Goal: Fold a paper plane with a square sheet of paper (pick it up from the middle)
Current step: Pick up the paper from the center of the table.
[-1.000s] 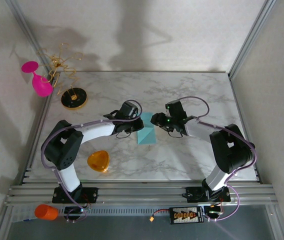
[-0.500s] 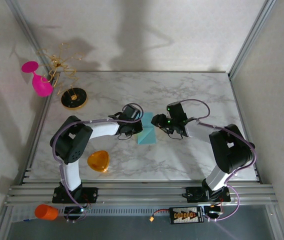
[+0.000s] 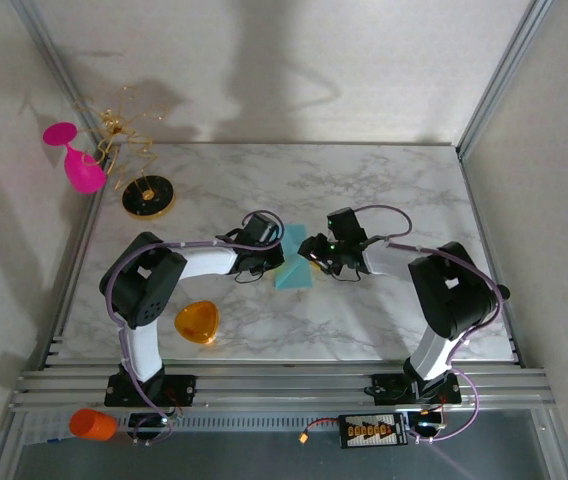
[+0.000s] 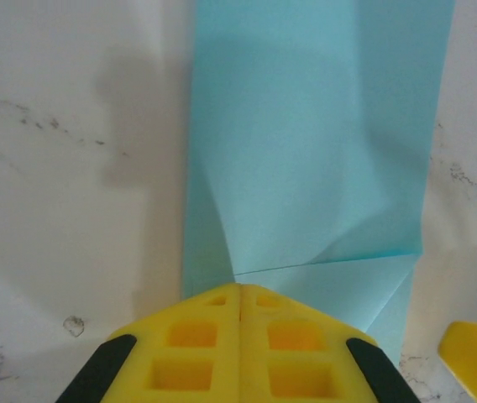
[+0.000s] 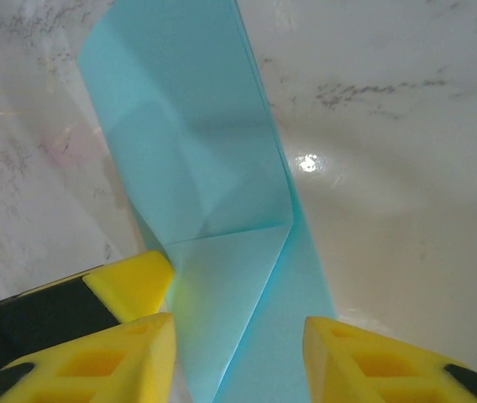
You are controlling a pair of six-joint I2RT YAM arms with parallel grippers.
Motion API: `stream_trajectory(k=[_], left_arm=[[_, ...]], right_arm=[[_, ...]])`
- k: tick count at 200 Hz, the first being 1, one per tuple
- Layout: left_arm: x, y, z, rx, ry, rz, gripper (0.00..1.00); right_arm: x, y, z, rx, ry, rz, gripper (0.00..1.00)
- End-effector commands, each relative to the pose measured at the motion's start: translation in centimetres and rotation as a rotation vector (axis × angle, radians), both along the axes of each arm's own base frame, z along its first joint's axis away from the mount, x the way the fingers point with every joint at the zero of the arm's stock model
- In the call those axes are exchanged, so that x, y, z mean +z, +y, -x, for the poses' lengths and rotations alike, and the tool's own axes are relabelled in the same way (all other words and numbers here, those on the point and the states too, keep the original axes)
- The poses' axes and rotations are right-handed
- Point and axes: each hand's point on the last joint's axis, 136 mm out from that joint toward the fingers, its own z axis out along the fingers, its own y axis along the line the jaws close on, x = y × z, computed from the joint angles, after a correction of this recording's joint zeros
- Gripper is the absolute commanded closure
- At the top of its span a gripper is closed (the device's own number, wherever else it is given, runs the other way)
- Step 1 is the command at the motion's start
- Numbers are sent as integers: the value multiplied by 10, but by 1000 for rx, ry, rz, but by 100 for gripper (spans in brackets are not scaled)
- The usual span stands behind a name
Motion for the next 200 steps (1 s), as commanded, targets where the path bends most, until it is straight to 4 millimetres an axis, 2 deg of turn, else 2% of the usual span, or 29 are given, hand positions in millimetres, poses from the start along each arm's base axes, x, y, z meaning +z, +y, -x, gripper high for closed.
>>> stream_trajectory(k=[1,110,200], left_arm=[[-16,16,9,39,46,-36,95],[-16,19,13,48,51,-22,95],[-16,20,12,53,51,-20,95]], right_arm=[[1,10,0,4,23,-7,56],[-15,22,2,48,58,4,59],[-11,33,4,77,60,-62,61]])
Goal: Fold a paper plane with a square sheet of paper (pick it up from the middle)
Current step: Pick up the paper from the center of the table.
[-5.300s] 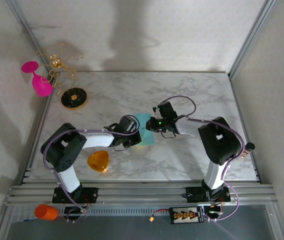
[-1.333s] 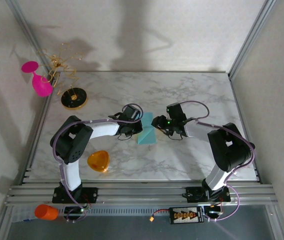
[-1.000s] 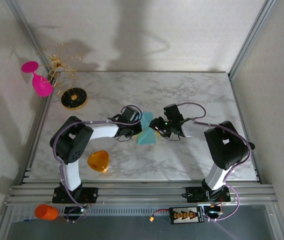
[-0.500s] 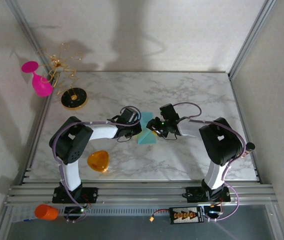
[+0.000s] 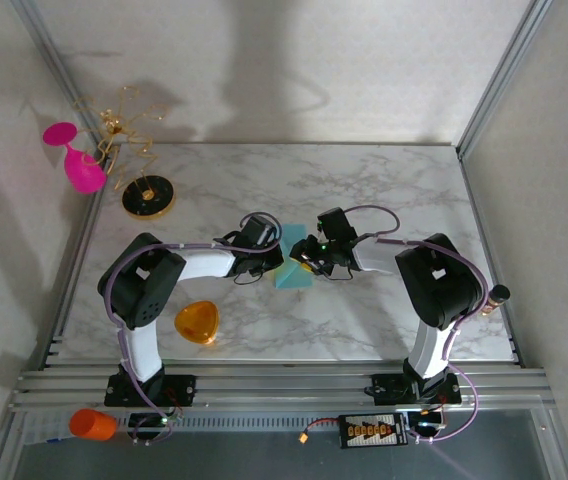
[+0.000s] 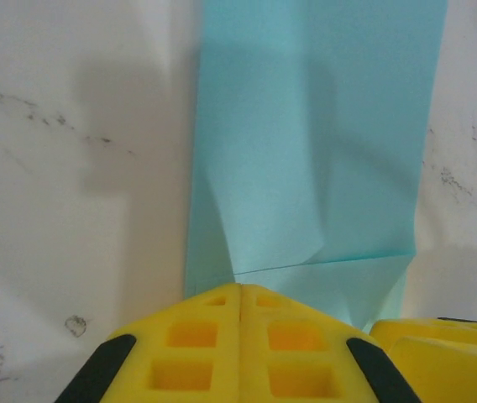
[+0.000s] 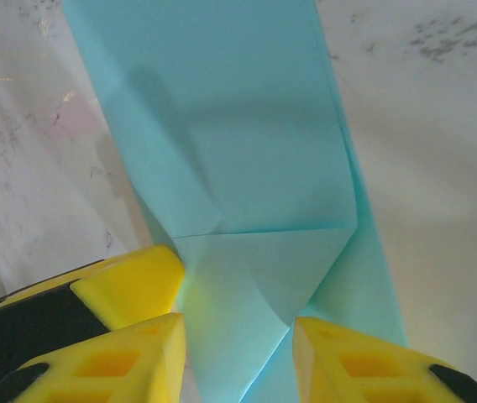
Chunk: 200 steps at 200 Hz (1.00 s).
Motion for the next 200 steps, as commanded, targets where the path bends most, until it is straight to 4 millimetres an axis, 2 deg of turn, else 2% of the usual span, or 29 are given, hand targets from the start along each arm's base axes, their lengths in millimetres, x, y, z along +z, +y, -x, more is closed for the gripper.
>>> stream_trajectory(k=[1,48,91,171,200], left_arm=[[-16,19,12,33,63,-51,95],[-16,19,12,36,64,-48,95],[-17,18,13,31,68,-45,95],[-18,20,13,36,68,-45,95],[-16,19,13,35,68,-44,95]], right_arm=[[-1,8,1,14,15,-28,61],[-9,-6,1,-45,41,42,60],[-13,0,2,-22,62,16,61],[9,13,-2,39,-7,-71,66],[10,14,-2,49,-17,-78,68]])
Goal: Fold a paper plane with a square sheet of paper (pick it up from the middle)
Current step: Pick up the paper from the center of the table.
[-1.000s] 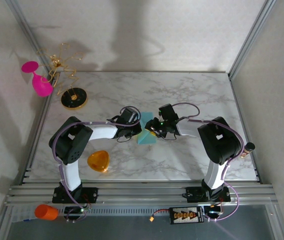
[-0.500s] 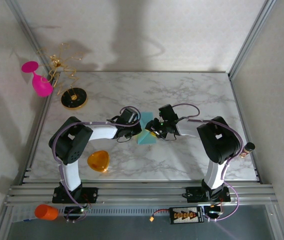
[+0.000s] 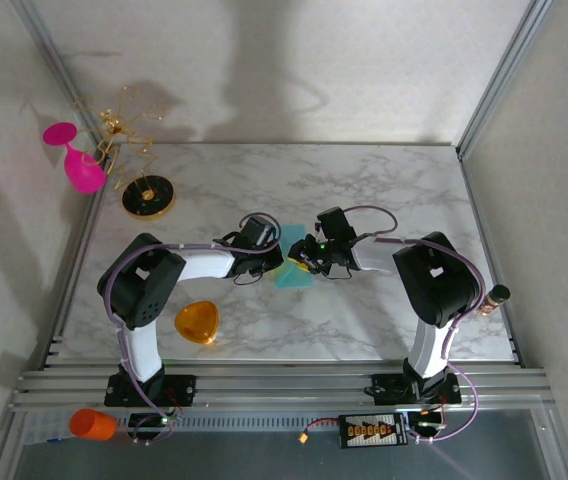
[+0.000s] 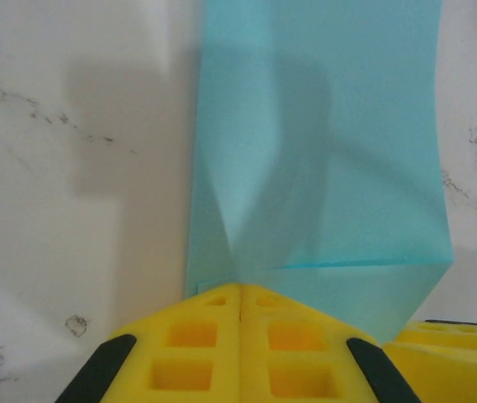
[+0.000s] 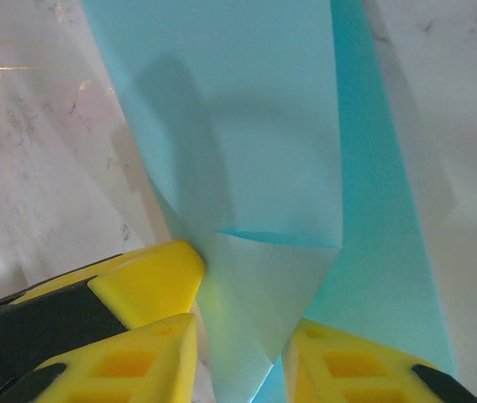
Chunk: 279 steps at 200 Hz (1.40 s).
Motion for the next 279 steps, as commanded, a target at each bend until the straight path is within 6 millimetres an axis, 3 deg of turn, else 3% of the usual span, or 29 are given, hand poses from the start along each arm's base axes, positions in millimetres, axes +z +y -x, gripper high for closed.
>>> stream_trajectory(k=[1,118,157,179,215,247,279], left_arm=[[-16,19,13,26,68,-55,95],[-4,18,8,36,49,-31,93],[15,18,-1,46,16,22,89],[45,25,-12,78,-36,83,81],[100,46,-25,128,-150,225,63],[140,54,-21,116,-224,393,37],[177,43,-9,20,-305,554,12]], right_arm=[[9,6,-3,30,-35,-34,68],[-14,6,4,59,-9,-30,86],[-9,3,0,57,-62,-22,98],[12,2,-8,52,-160,-48,100],[67,1,-20,77,-362,-135,100],[113,3,-24,115,-473,-232,100],[157,9,-24,135,-547,-366,100]])
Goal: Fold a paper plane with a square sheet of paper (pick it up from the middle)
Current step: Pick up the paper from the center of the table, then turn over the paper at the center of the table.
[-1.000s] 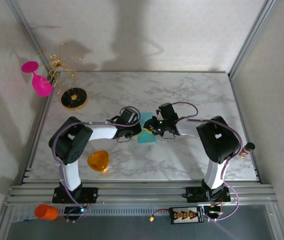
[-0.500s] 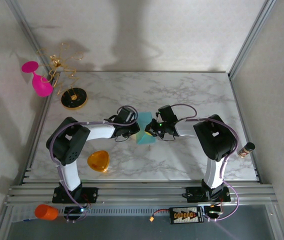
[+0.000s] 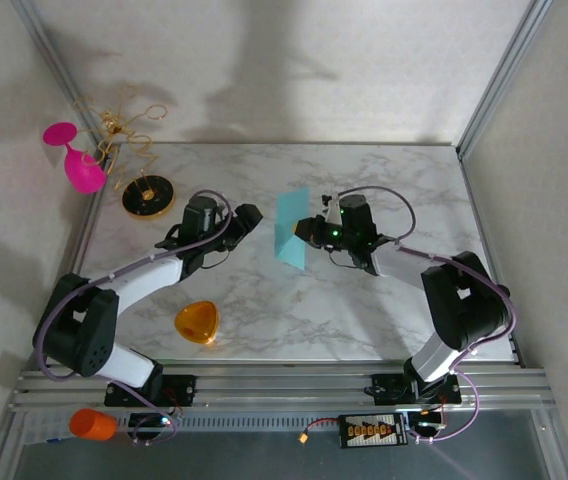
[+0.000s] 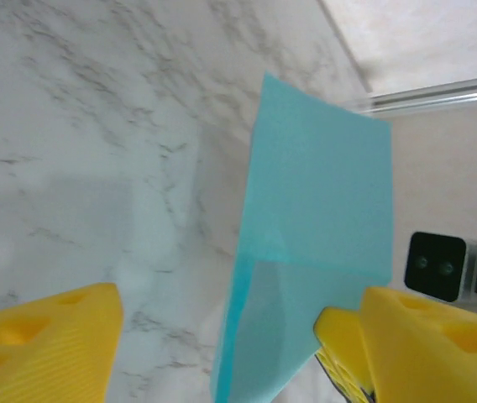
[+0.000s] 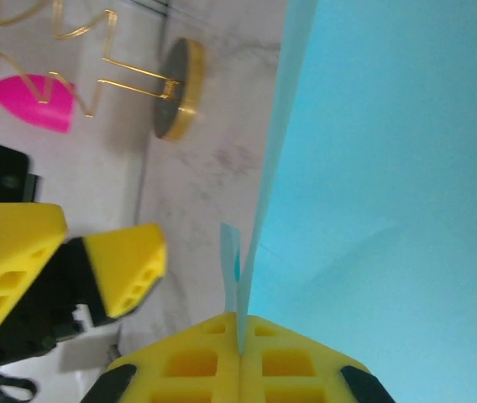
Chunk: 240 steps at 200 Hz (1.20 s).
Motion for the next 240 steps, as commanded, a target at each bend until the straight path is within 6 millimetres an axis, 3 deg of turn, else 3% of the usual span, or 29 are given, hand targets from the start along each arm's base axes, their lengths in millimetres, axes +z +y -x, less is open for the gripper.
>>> stream_trajectory(k=[1,19,51,100,144,203,240], left_arm=[[40,-18,11,-112,-115,152,11],[58,-22,18,-147,-175,218,1],[83,-33,31,-225,-259,313,1],[89,-50,37,-299,-270,350,3],[92,-58,31,-328,-274,363,21],[114,-66,26,-361,-325,438,52],[107,-65,13,-336,-316,360,63]], right_arm=[[45,9,1,62,-104,-119,100],[62,12,2,82,-114,-169,100],[81,15,4,117,-104,-244,100],[102,17,2,147,-95,-311,100],[107,17,-1,156,-83,-330,100],[112,17,-6,169,-65,-328,100],[106,17,-12,169,-47,-303,100]])
